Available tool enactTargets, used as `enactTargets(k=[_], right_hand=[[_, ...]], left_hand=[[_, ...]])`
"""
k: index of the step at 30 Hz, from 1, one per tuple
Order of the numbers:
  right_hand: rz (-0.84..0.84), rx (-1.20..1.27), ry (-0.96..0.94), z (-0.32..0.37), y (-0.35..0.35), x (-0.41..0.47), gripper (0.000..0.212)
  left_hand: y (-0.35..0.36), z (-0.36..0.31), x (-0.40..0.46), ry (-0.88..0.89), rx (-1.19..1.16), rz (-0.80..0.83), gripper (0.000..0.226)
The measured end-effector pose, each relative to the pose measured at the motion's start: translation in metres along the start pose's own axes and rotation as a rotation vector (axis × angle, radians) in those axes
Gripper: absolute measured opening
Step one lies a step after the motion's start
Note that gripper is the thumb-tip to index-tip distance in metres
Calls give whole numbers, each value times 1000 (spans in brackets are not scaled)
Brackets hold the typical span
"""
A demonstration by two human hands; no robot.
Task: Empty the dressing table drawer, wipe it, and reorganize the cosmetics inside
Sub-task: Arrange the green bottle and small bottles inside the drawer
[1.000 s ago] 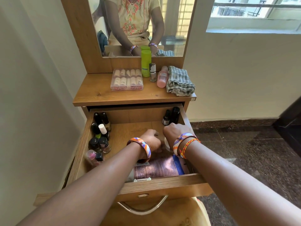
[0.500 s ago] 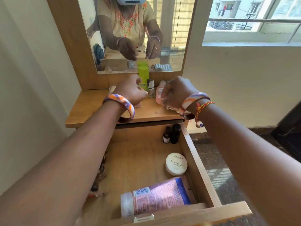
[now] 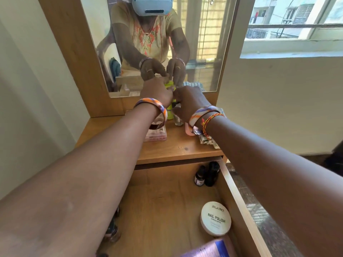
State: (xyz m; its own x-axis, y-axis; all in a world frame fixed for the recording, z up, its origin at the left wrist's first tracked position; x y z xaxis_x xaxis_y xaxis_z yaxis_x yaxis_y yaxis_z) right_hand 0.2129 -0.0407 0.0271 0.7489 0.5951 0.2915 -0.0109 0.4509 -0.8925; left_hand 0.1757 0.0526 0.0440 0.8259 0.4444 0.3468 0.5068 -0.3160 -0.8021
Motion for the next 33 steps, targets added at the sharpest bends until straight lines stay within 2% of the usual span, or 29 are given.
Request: enactTargets(k=[7, 17, 19, 22, 24, 27, 30, 33], right_hand=[[5, -2, 58, 0, 5, 3, 25], [-295, 333, 125, 8, -32, -30, 30], [-333, 385, 147, 9, -44, -38, 28], [-293, 509, 233, 12, -55, -60, 23], [-195, 545, 248, 15, -55, -76, 10], [35, 470, 231, 22, -47, -105, 2], [267, 391, 190, 35, -37, -132, 14], [444, 341, 128, 53, -29, -155, 14]], left_hand=[[2, 1, 3, -66, -24, -105, 43], [-38, -11, -23, -43, -152, -330, 43], [-53, -12, -31, -18, -224, -361, 39], [-76, -11, -53, 16, -304, -364, 29], [-88, -6, -71, 32, -333, -305, 18], [-102, 3, -106, 3, -367, -109, 27], [-109, 11, -140, -31, -232, 146, 31], [-113, 21, -165, -56, -69, 380, 35]])
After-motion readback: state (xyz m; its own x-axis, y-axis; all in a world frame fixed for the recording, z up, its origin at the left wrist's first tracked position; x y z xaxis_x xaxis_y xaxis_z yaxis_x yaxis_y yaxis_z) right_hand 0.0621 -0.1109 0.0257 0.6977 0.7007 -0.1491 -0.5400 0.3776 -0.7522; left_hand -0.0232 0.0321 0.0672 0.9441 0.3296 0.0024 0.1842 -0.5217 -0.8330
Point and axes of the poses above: each hand's wrist, its own x-axis towards the middle knuckle, its own y-axis out of the palm, z = x × y, the point moved 1 cm from there along x, towards the middle knuckle, and after that the axes turned 2 degrees about y, right-handed, at the moved point
